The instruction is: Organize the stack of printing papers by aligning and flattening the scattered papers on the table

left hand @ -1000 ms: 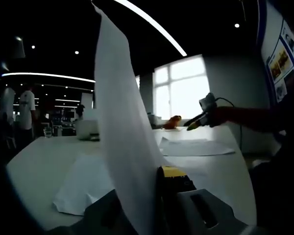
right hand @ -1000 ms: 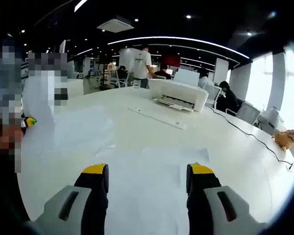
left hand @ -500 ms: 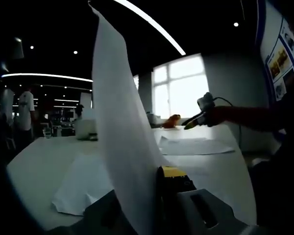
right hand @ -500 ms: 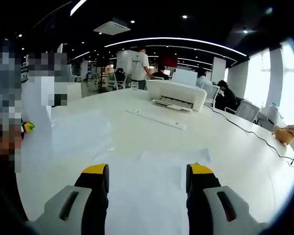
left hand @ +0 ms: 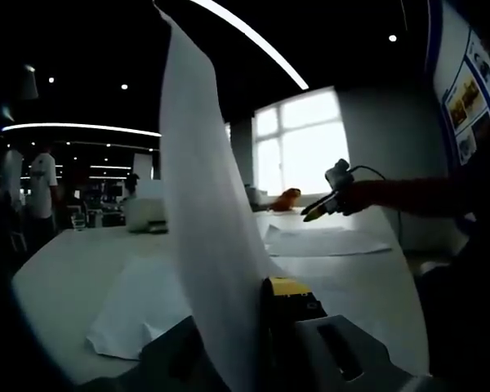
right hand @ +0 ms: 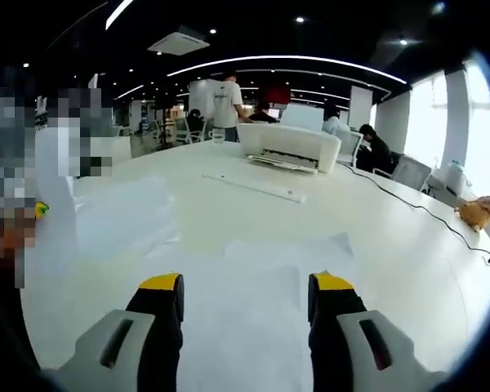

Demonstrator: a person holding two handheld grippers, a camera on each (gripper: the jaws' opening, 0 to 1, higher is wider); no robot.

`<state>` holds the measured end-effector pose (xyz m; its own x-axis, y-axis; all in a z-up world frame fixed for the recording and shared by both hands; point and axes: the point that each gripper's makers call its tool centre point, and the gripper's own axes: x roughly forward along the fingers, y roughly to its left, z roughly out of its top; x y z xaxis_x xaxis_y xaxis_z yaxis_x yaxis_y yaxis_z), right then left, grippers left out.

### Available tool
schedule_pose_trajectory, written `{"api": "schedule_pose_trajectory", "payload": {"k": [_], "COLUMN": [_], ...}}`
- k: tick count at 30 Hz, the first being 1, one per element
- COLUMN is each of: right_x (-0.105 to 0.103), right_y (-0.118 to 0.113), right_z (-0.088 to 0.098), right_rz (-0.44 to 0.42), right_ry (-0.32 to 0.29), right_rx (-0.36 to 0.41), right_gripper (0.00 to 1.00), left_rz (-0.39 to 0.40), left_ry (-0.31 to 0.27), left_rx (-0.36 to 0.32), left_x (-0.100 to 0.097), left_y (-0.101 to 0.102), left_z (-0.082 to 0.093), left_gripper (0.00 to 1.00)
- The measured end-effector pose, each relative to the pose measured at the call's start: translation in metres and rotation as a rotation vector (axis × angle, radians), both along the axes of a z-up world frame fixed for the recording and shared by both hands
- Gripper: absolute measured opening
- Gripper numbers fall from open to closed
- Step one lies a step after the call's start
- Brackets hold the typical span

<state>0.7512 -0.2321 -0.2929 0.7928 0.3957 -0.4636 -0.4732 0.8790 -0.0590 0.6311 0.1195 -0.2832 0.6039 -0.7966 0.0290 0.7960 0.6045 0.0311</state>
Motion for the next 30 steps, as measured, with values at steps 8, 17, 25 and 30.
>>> {"api": "schedule_pose_trajectory", "payload": {"k": [8,17,25,30], "right_x": [0.005,0.008,0.014,0.016], "right_y": [0.005,-0.002,-0.011,-0.015], "right_z": [-0.009,-0.021,-0.021,-0.028], "right_rz": [-0.011,-0.030,-0.041,-0.050], "right_ry": [0.006,0.010,0.008,0.012], "right_rx": [0.043,0.069,0.104,0.115], "right_gripper": [0.55,0.55,0.53,0.52], "left_rz": [-0.001,0.003,0.009,0.014], "left_ry": [0.003,0.003,0.004,0.005], "left_rx": [0.004,0.015,0.020,0.021], "left_x": [0.001,0.001,0.002,0.003], "left_y": [0.001,0.002,0.004,0.005], "left_z": [-0.001,-0.003,-0.004,-0.004], "left_gripper": [0.06,0.06,0.06,0.06]}}
